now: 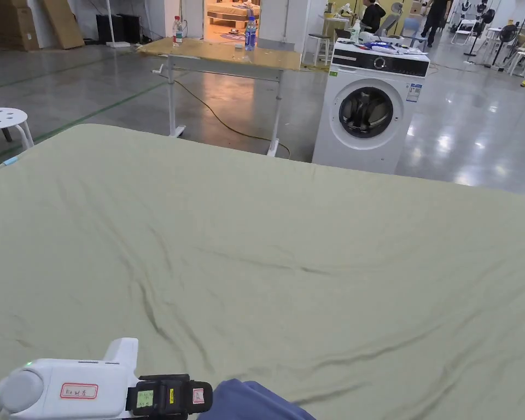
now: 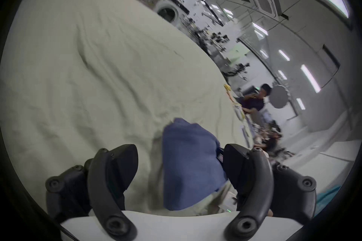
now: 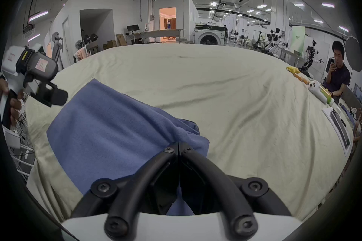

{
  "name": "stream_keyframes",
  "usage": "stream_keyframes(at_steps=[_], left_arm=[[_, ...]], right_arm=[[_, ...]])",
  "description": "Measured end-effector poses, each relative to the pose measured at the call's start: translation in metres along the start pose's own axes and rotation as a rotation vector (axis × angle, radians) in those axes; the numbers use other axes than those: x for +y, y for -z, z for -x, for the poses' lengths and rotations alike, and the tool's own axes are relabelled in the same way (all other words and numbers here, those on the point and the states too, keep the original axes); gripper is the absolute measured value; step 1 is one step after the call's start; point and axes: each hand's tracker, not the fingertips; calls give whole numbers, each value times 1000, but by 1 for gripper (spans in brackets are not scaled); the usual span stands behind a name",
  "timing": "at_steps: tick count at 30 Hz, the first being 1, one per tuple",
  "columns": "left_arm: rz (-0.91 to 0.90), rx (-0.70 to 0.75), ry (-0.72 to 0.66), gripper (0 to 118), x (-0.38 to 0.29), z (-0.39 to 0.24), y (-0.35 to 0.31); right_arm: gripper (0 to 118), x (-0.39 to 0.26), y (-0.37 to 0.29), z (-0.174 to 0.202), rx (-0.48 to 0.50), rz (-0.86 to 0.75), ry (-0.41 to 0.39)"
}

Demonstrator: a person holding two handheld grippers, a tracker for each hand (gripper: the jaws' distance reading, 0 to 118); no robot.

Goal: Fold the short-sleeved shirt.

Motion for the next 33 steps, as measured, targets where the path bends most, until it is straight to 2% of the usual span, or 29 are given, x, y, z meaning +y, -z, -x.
stream_keyframes(at_steps=[4, 6, 8, 11, 13, 16, 17, 18, 21, 22, 25, 26, 29, 30, 33], left_arm=[[166, -23, -75, 90, 9, 21, 34], [219, -94, -84, 88, 9, 31, 49], [235, -199, -119, 87, 11, 37, 60], [222, -236, -194, 83, 7, 30, 72], [232, -188, -188, 69, 6, 27, 81], [217, -201, -164, 59, 6, 33, 82], [215, -201, -169, 53, 6, 35, 80], [212, -193, -171, 45, -5, 9, 71], [182, -176, -146, 32, -15, -1, 62], [162, -179, -158, 29, -2, 12, 66], [128, -187, -168, 25, -7, -2, 54], [112, -183, -173, 25, -19, -39, 31], [74, -174, -208, 25, -22, -57, 11], [54, -178, -223, 25, -11, -21, 21], [4, -176, -229, 25, 1, -24, -14]], right_arm=[[0, 0, -4, -2, 16, 10, 15], [0, -2, -5, -3, 18, 12, 13], [0, -5, -6, -1, 15, 11, 8], [0, -5, -6, 1, 9, 9, -2], [0, -5, -6, 1, 6, 9, -6], [0, -5, -4, 0, 6, 14, -3], [0, -4, -4, -1, 9, 15, -1], [0, -4, -4, -1, 12, 16, -2], [0, -3, -4, 1, 14, 13, -17], [0, -2, -3, 1, 14, 13, -19], [0, 2, -4, 1, 19, 13, -22], [0, 5, -5, 1, 27, 10, -24], [0, 18, -9, -2, 55, -21, -10], [0, 25, -11, -3, 49, -37, -10], [0, 51, -15, -11, 37, -100, -15]])
